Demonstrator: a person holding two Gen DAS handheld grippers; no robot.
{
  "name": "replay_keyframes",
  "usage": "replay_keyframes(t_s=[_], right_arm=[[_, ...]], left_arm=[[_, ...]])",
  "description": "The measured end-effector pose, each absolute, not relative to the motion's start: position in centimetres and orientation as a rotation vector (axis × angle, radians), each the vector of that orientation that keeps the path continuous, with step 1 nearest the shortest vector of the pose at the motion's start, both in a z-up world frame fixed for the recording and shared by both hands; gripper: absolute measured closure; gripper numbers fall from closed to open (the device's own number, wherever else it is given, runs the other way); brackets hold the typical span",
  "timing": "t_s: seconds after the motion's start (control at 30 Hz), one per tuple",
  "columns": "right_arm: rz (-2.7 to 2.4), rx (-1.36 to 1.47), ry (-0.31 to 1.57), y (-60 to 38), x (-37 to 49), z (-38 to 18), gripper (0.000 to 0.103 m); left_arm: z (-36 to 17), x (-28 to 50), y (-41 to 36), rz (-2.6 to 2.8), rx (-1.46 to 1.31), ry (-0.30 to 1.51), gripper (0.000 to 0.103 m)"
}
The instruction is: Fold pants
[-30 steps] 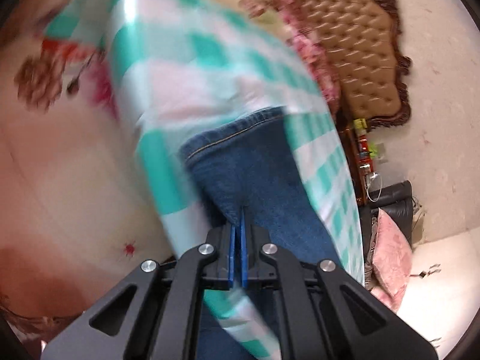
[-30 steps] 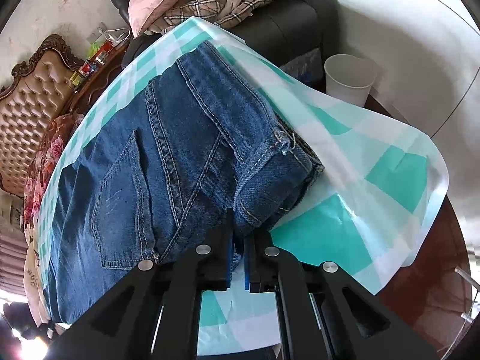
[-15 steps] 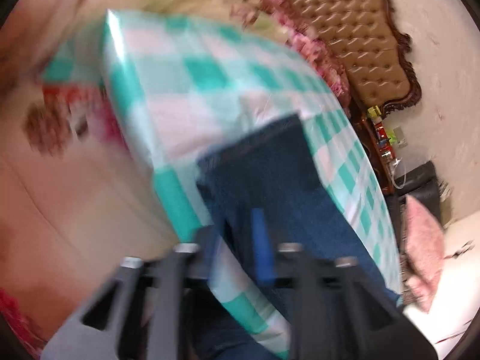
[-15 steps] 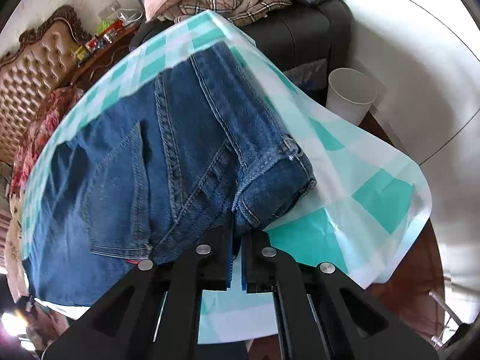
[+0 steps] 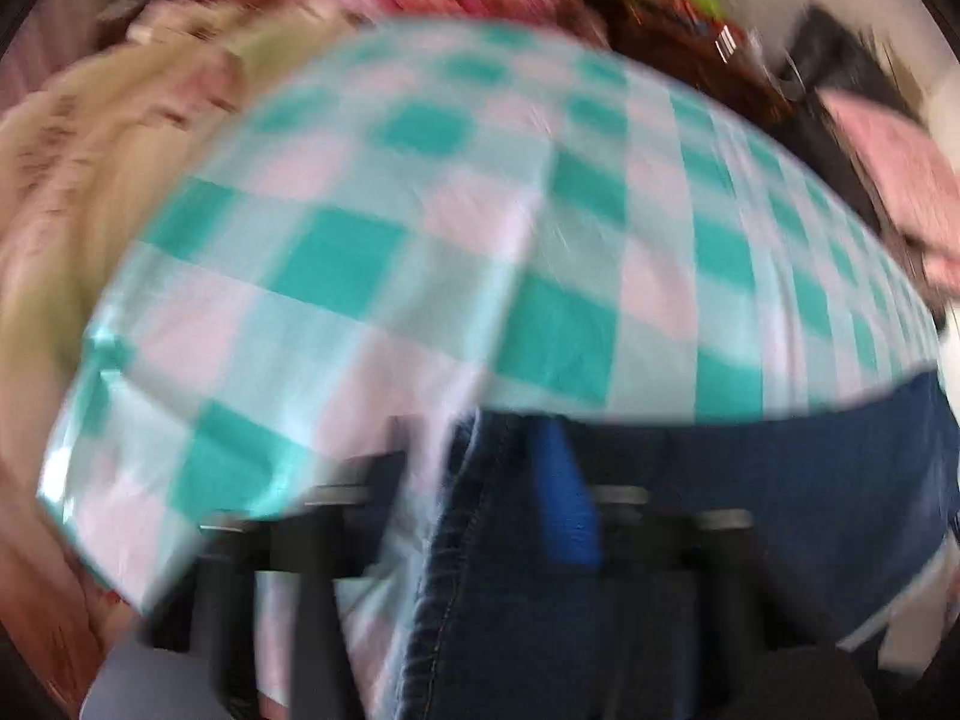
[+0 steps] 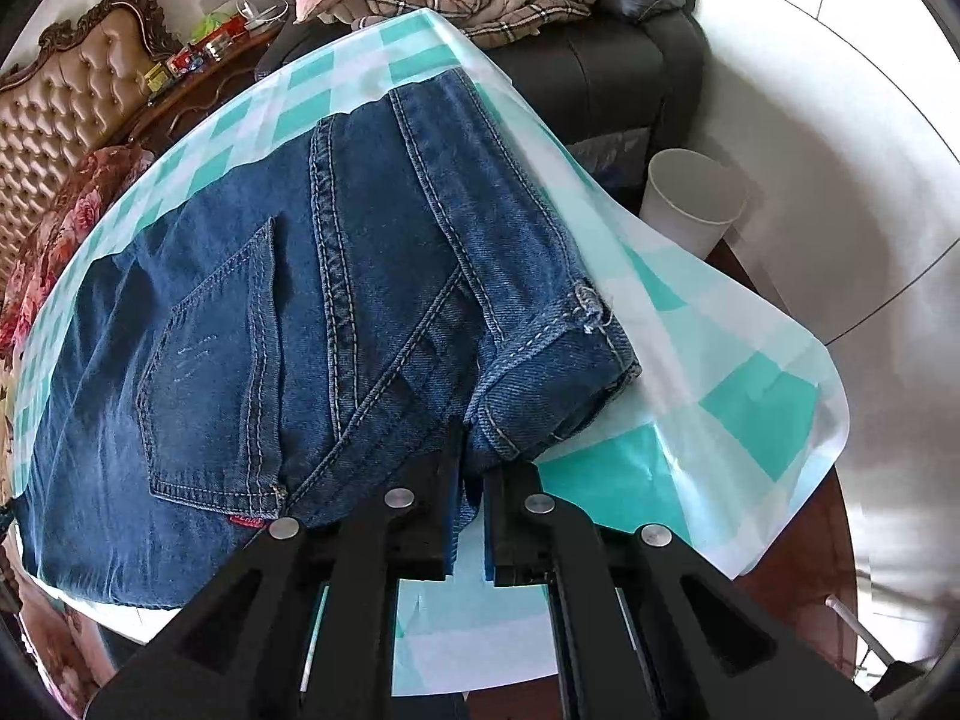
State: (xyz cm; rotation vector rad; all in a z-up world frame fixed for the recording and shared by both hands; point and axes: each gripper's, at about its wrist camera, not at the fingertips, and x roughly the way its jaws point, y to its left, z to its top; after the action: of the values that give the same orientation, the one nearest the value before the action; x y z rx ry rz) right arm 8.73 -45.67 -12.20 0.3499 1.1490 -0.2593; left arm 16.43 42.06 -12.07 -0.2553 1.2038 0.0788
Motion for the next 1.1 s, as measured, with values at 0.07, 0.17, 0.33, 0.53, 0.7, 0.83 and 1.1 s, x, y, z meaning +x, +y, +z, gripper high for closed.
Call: replay_keyframes(t_s=[0.07, 0.17, 0.33, 0.53, 0.7, 0.83, 1.1], right_arm=[[-0.265, 0.336, 1.152, -45.5, 8.8, -12.2, 0.103], [-0.256, 0.330, 1.159, -45.0, 8.8, -12.3, 0.103], [-0.259, 0.296, 1.153, -44.7, 8.9, -12.3, 0.103], [-0.234, 0.293, 1.123, -45.1, 8.6, -12.4, 0.102], [-0.227, 0.336, 1.089, -45.3, 7.8, -12.4, 0.097], [-0.227, 0.325, 1.069, -44.9, 7.5, -12.3, 0.096], [-0.201, 0.314, 1.030, -44.7, 6.3, -12.5, 0.094]], left_arm=[[-11.8, 17.0, 42.0, 0.061, -0.198, 1.214, 0.094], [-11.1, 17.4, 43.5, 0.122, -0.262, 1.148, 0.094], [-12.2, 18.0, 42.4, 0.223, -0.224, 1.134, 0.086], [-8.0, 15.3, 41.7, 0.359, -0.284, 0.924, 0.060], [-4.6, 15.2, 28.9, 0.027, -0.200, 0.796, 0.045], [-4.2, 16.5, 14.7, -0.284, -0.035, 0.753, 0.040], [-9.1, 22.2, -3.3, -0.628, 0.086, 0.910, 0.092]])
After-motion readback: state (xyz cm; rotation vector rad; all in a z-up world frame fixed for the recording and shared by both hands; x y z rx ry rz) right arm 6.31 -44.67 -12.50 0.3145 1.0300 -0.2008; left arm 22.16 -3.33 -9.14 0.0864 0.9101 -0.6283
